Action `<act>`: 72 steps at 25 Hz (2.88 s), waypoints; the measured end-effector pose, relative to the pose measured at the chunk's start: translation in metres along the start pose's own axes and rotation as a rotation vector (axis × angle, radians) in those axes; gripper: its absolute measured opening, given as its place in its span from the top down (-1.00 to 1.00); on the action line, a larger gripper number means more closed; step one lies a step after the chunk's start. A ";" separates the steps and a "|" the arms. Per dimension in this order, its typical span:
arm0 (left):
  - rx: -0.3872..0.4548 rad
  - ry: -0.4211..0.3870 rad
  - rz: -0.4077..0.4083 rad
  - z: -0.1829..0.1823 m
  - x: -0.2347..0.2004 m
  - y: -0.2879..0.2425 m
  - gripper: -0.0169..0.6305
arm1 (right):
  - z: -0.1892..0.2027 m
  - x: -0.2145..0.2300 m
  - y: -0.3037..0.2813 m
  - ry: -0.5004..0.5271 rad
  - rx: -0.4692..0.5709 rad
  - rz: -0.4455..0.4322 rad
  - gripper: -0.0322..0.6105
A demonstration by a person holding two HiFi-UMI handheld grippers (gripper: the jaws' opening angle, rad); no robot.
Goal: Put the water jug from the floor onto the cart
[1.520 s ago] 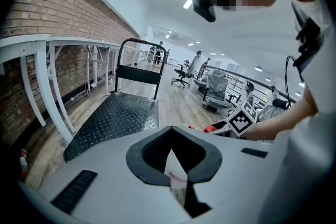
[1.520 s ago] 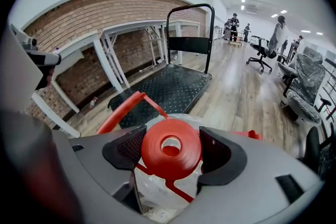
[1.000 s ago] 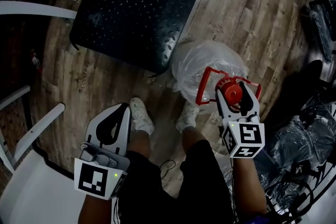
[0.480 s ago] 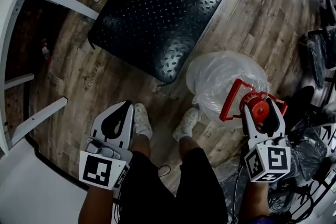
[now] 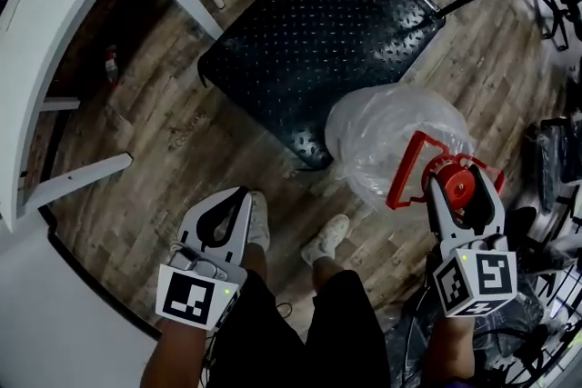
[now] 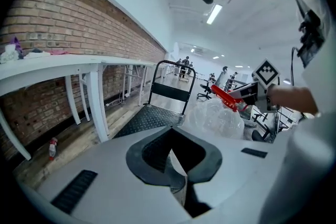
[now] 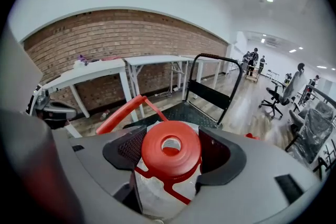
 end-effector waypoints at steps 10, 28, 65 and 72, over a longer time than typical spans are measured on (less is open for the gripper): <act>0.027 0.067 -0.115 0.016 -0.055 0.038 0.95 | -0.040 -0.070 -0.077 0.052 0.028 -0.154 -0.07; 0.013 0.085 -0.110 0.016 -0.085 0.043 0.95 | -0.048 -0.116 -0.135 0.154 -0.079 -0.194 -0.07; 0.167 -0.103 0.023 -0.106 -0.034 0.063 0.95 | -0.081 -0.078 0.055 0.027 0.282 -0.081 0.22; 0.238 -0.101 0.084 -0.150 -0.022 0.107 0.95 | -0.104 -0.098 0.124 0.003 0.361 -0.013 0.55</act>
Point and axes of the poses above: the fingertips, and each gripper's own axes: y backward along the fingers, x to its right, z out of its underside, the point moved 10 cm from there along y, backward along the fingers, and after that the axes turned 4 degrees about y, right-handed, at the moved point
